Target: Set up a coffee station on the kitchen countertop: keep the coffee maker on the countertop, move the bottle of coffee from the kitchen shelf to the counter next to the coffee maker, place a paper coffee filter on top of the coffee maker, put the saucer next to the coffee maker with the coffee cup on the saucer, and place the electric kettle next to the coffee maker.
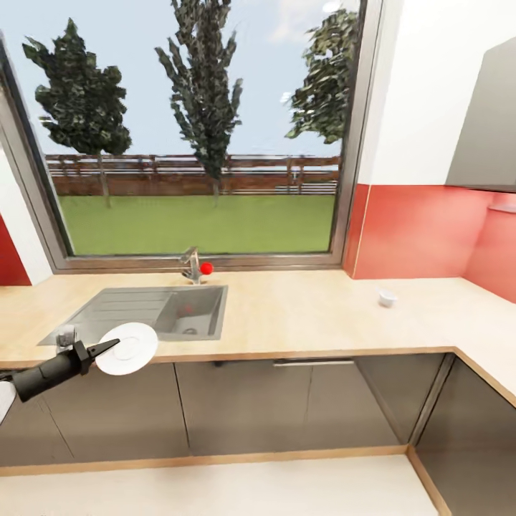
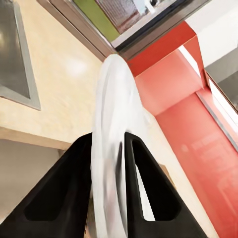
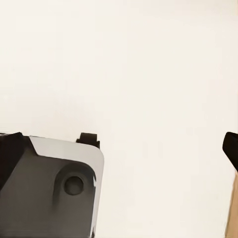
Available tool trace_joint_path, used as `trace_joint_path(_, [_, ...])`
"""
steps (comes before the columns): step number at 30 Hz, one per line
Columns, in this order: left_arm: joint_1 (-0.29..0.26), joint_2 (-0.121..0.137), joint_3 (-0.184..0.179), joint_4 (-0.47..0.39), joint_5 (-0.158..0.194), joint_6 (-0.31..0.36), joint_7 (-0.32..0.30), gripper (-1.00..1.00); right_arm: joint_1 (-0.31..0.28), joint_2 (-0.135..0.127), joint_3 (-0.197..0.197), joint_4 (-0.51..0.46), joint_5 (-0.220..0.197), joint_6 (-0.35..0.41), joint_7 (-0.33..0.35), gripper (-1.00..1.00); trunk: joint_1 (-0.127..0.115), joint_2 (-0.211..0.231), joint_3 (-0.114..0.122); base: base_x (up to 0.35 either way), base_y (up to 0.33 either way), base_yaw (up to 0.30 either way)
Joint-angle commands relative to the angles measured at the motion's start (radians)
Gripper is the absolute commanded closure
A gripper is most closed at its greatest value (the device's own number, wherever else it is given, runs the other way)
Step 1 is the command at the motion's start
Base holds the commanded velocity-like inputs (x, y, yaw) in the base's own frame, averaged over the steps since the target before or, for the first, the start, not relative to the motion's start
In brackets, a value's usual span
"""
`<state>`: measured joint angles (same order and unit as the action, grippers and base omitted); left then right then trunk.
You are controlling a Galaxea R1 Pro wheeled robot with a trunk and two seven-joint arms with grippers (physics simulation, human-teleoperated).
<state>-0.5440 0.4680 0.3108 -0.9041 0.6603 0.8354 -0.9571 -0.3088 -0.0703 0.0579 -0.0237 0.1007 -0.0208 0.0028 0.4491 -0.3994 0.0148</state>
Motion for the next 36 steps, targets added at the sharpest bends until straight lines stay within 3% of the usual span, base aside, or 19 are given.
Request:
trace_joint_path(1, [-0.001,0.000,0.001,0.001,0.001,0.004,0.000,1.00,0.001,0.001,0.005,0.001,0.007,-0.002,0.001,-1.00,0.001,-0.001,-0.001,0.313,0.068,0.221])
trace_joint_path(10, [-0.001,0.001,0.021,0.001,0.001,0.005,0.000,1.00,0.002,0.006,0.006,0.001,0.007,-0.002,0.002,-1.00,0.001,-0.001,-0.011,0.261,0.194,0.221])
trace_joint_path(18, [0.000,0.001,0.022,0.001,0.001,0.005,0.000,1.00,0.002,0.006,0.005,0.001,0.007,-0.003,0.000,-1.00,0.001,-0.001,-0.019,0.039,0.255,0.221])
trace_joint_path(36, [0.000,0.001,0.022,0.007,0.001,0.004,0.000,1.00,0.002,0.006,0.005,0.001,0.007,-0.004,0.000,-1.00,0.001,-0.001,-0.038,0.000,0.010,0.221])
